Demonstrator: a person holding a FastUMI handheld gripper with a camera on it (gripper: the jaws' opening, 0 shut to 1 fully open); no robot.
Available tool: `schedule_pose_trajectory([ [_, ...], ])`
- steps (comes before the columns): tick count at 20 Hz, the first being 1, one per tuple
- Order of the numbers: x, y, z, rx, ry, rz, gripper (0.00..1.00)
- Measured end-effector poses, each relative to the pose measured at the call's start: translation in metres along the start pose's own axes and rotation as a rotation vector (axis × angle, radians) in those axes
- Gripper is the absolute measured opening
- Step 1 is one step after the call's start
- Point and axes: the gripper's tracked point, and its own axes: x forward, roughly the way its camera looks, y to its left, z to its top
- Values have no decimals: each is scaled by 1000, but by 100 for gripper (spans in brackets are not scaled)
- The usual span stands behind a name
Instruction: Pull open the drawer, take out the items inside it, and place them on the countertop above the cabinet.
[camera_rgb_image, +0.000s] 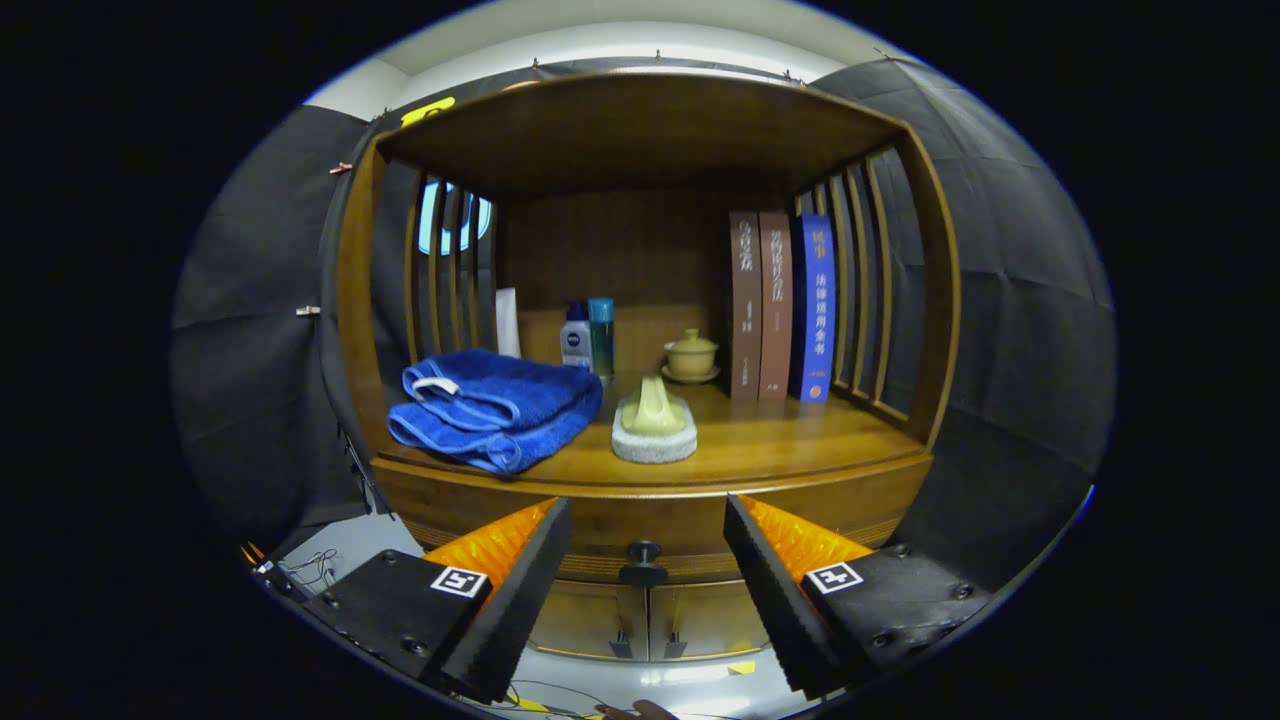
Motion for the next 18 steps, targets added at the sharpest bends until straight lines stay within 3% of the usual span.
schedule_pose_trajectory([
  [6, -63, -13, 103, 8, -108, -31, 99],
  [14, -121, 1, 168, -3, -213, 7, 99],
  [18, -139, 0, 179, 6, -248, 10, 99],
])
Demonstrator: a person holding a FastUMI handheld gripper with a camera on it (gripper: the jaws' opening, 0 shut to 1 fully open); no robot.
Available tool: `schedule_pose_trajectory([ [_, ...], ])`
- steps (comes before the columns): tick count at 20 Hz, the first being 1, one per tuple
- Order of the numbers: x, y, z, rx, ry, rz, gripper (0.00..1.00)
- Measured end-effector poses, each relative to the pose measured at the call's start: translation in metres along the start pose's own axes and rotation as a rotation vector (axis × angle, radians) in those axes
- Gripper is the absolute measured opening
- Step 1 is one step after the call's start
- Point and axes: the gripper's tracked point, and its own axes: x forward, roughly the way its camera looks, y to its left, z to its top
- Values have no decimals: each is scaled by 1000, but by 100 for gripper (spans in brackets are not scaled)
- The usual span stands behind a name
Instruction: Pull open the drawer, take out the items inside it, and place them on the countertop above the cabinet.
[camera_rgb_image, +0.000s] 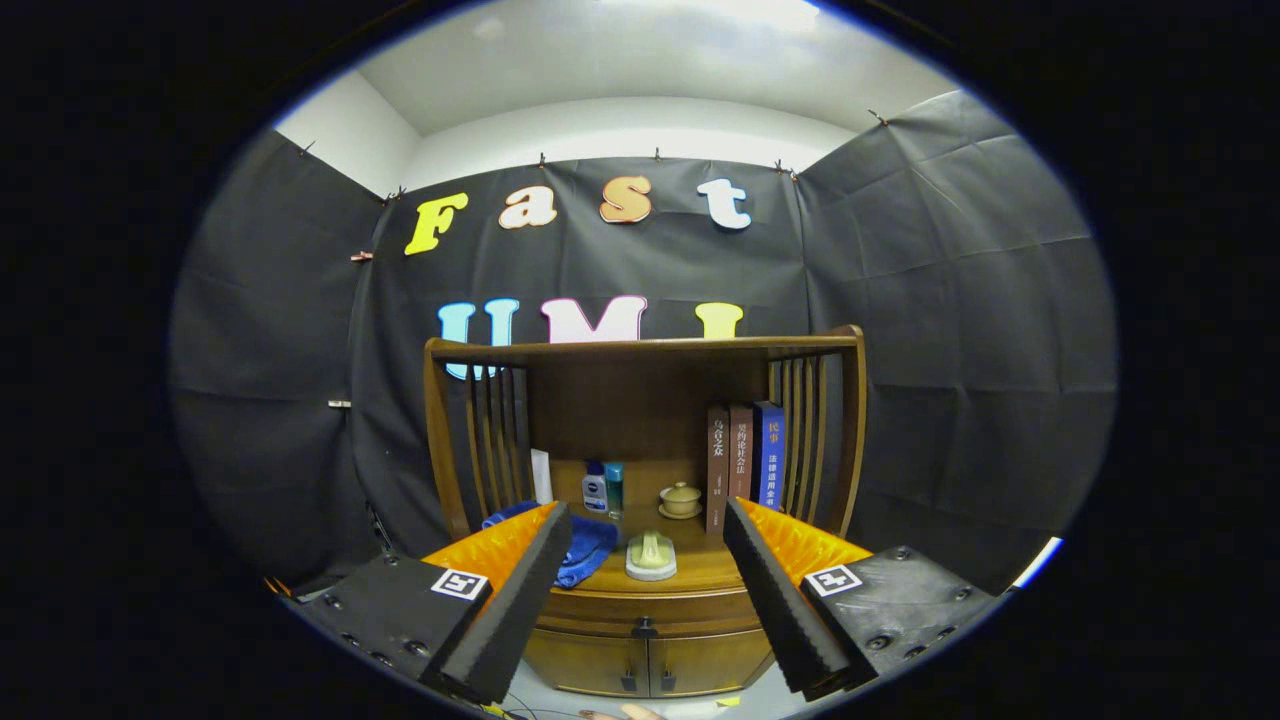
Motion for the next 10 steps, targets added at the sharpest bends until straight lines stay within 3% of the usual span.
schedule_pose_trajectory([
  [10, -5, -3, 7, 4, -12, 0, 99],
])
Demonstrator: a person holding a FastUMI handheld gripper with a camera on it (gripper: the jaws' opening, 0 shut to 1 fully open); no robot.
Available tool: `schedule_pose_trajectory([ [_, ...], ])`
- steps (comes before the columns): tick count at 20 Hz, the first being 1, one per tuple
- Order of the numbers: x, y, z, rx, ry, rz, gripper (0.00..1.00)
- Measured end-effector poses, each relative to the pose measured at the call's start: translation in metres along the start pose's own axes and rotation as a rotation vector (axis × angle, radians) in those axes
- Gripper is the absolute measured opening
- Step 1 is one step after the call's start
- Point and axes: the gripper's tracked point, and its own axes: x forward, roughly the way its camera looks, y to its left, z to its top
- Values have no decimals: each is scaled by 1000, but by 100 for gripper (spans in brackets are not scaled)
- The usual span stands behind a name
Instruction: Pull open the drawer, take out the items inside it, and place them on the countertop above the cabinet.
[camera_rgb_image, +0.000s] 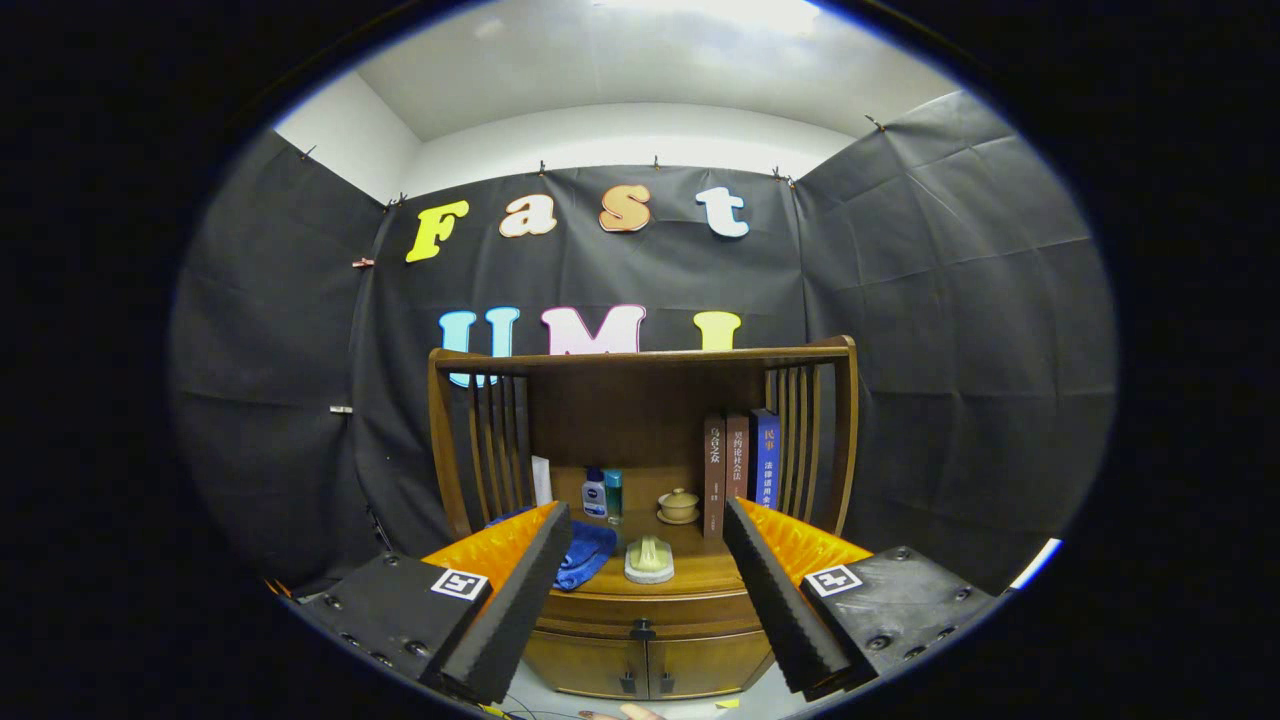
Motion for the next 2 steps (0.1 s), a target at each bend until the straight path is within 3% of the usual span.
schedule_pose_trajectory([
  [2, -1, -2, -1, -2, -1, -6, 99],
])
